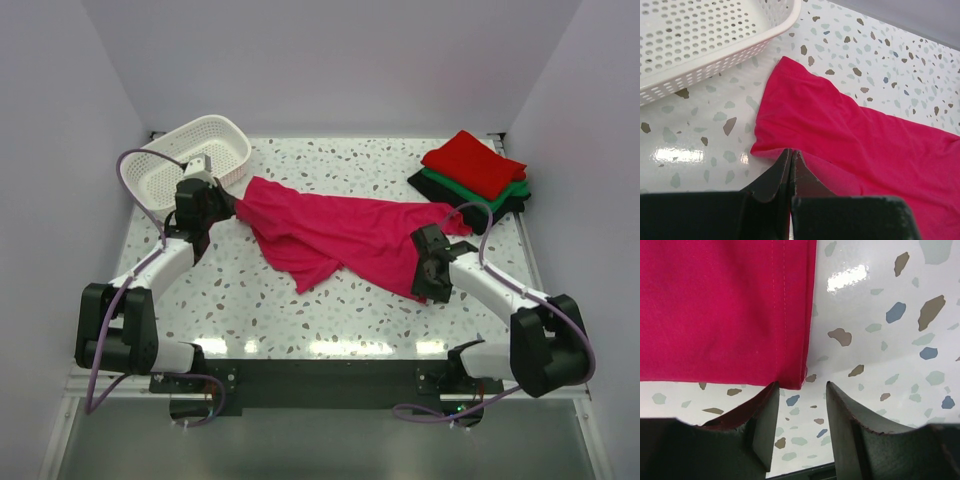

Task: Fold and stack the t-shirts
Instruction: Flatten the tshirt out

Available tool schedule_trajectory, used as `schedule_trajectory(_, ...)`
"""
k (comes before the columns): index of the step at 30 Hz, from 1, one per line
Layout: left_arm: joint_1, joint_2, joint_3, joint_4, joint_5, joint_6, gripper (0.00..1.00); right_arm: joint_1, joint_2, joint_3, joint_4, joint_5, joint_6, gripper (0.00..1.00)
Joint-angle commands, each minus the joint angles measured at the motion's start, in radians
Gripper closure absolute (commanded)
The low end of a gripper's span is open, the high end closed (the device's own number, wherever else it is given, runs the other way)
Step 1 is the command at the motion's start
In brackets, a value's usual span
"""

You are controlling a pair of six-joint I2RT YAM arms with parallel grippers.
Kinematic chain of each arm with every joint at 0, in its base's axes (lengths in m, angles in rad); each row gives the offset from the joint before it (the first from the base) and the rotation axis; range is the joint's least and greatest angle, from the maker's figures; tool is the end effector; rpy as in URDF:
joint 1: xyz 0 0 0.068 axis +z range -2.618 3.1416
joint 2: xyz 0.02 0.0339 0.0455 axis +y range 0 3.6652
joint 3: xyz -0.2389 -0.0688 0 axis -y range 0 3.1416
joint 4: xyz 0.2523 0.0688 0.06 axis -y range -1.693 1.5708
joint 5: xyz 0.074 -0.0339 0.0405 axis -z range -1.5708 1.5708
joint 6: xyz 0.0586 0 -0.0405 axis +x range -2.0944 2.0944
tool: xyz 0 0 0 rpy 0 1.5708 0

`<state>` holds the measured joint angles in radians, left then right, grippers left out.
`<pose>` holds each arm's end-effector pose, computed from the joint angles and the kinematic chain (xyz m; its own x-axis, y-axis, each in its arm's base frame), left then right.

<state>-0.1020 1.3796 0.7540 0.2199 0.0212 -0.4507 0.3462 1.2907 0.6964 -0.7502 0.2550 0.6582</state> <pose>0.3342 -0.0355 0.1966 -0.4062 -0.3962 -0.8234 -0.0619 0.9110 -0.4078 0.2175 0.0628 0.1242 -0.8935 0.3069 -0.3279 0.3431 0.9376 -0.0572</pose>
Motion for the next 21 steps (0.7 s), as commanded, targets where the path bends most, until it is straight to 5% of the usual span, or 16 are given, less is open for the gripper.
schedule_trajectory(1, 0.012, -0.030, -0.002, 0.022, -0.017, 0.027, 1.00, -0.003, 0.025, -0.018, 0.049, -0.019, 0.026, 0.55)
schedule_trajectory(9, 0.012, -0.036, -0.005, 0.022, -0.018, 0.026, 1.00, -0.003, 0.090, -0.054, 0.118, -0.043, 0.032, 0.66)
schedule_trajectory(15, 0.012, -0.042, -0.008, 0.021, -0.018, 0.024, 1.00, -0.001, 0.110, -0.038, 0.140, -0.068, 0.001, 1.00)
schedule_trajectory(21, 0.012, -0.112, -0.008, 0.016, -0.055, 0.021, 1.00, -0.001, -0.023, 0.110, 0.063, -0.047, -0.080, 1.00)
